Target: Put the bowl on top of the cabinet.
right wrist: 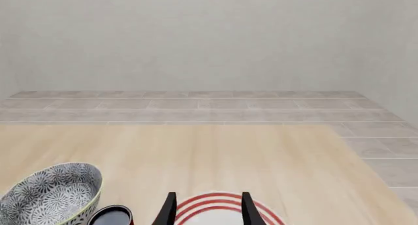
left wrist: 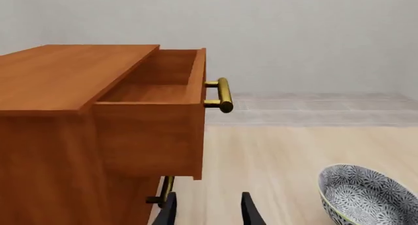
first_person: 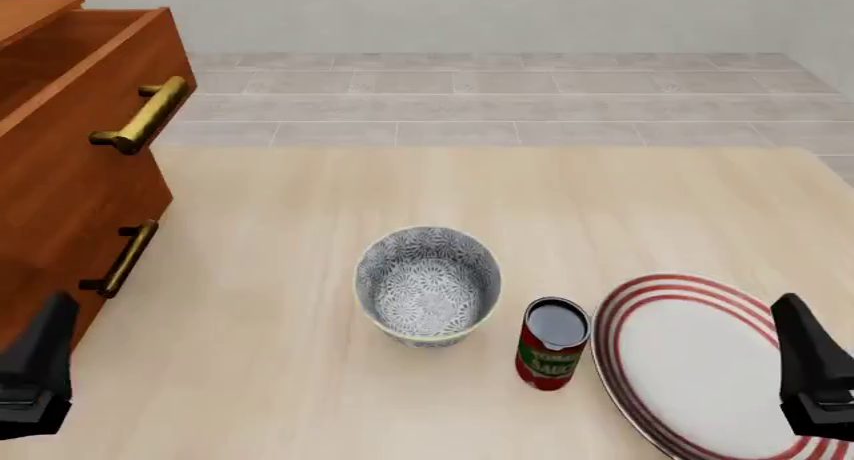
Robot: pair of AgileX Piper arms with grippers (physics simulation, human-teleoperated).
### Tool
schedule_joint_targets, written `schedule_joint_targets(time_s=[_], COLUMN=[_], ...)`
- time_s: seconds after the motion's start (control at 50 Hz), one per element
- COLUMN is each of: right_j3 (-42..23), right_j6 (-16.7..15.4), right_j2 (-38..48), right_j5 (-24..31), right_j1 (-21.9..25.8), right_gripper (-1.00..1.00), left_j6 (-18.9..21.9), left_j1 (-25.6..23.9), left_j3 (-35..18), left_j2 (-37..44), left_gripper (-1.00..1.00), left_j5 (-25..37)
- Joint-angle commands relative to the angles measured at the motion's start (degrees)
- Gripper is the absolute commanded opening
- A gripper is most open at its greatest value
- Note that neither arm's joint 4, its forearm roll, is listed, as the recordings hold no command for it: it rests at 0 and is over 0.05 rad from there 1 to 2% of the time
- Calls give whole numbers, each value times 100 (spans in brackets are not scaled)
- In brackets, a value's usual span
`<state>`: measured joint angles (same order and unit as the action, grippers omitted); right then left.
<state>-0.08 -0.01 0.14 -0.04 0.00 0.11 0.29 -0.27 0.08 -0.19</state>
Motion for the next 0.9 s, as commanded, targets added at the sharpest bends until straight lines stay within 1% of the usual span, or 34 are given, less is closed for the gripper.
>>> schedule_joint_targets(time_s=[0.02, 0.06, 0.08, 0.1, 0.12, 0.14, 0.22, 0.32, 0.4, 0.42, 0.44, 0.48, 0.5, 0.52, 0.56, 0.6, 0.62, 0.64, 0.66, 0.68, 0.72, 0.74, 0.76, 0.78, 0.84, 0.9], right_j3=[-20, -27, -27, -19, -19, -22, -18, -15, -19, -11, -9, -11, -15, -13, -10, -9, -12, -14, -14, -14, -12, -11, -12, -12, -6, -11], right_j6=[24, -18, -18, 8, 8, -9, 17, -1, -9, 7, 13, 5, -9, -6, 9, -9, -2, 10, 7, -7, -1, 8, 3, -8, 7, 2], right_j2=[45, 11, 11, 35, 36, 25, 51, 35, 25, 50, 60, 42, 25, 32, 52, 34, 41, 54, 52, 36, 43, 47, 40, 33, 69, 47], right_j5=[-1, 5, 5, -5, -6, -7, -13, -17, -10, -26, -33, -21, -13, -19, -28, -27, -26, -27, -26, -23, -26, -23, -19, -22, -50, -28], right_j1=[-2, 2, 2, 1, 1, 2, 0, 3, 4, 3, 3, 3, 5, 5, 4, 5, 5, 4, 4, 6, 5, 4, 5, 6, 4, 6], right_gripper=[100, 100, 100, 100, 100, 100, 100, 100, 100, 100, 100, 100, 100, 100, 100, 100, 100, 100, 100, 100, 100, 100, 100, 100, 100, 100], left_j6=[-330, -439, -439, -427, -426, -538, -688, -657, -555, -533, -524, -573, -705, -672, -739, -768, -796, -862, -832, -877, -977, -941, -1032, -1019, -1028, -993], left_j1=[243, 351, 351, 303, 303, 309, 329, 327, 215, -118, -227, -280, -459, -586, -816, -932, -1114, -1134, -1125, -1283, -1416, -1462, -1554, -1702, -1888, -2143], left_j3=[-340, -516, -519, -642, -644, -714, -774, -844, -1021, -1503, -1593, -1633, -1693, -1765, -1962, -2116, -2242, -2334, -2408, -2540, -2673, -2746, -2821, -2926, -3094, -3246], left_j2=[218, 99, 61, 25, 24, 9, 23, 15, -4, -4, -2, 2, 28, 144, 332, 557, 648, 756, 789, 839, 940, 991, 1066, 1142, 1325, 1679], left_gripper=[100, 100, 100, 100, 100, 100, 100, 100, 100, 100, 100, 100, 100, 100, 100, 100, 100, 100, 100, 100, 100, 100, 100, 100, 100, 100], left_j5=[-22, 179, 221, 335, 338, 379, 446, 530, 630, 958, 1045, 1095, 1233, 1222, 1229, 1199, 1229, 1231, 1248, 1316, 1372, 1391, 1409, 1444, 1453, 1390])
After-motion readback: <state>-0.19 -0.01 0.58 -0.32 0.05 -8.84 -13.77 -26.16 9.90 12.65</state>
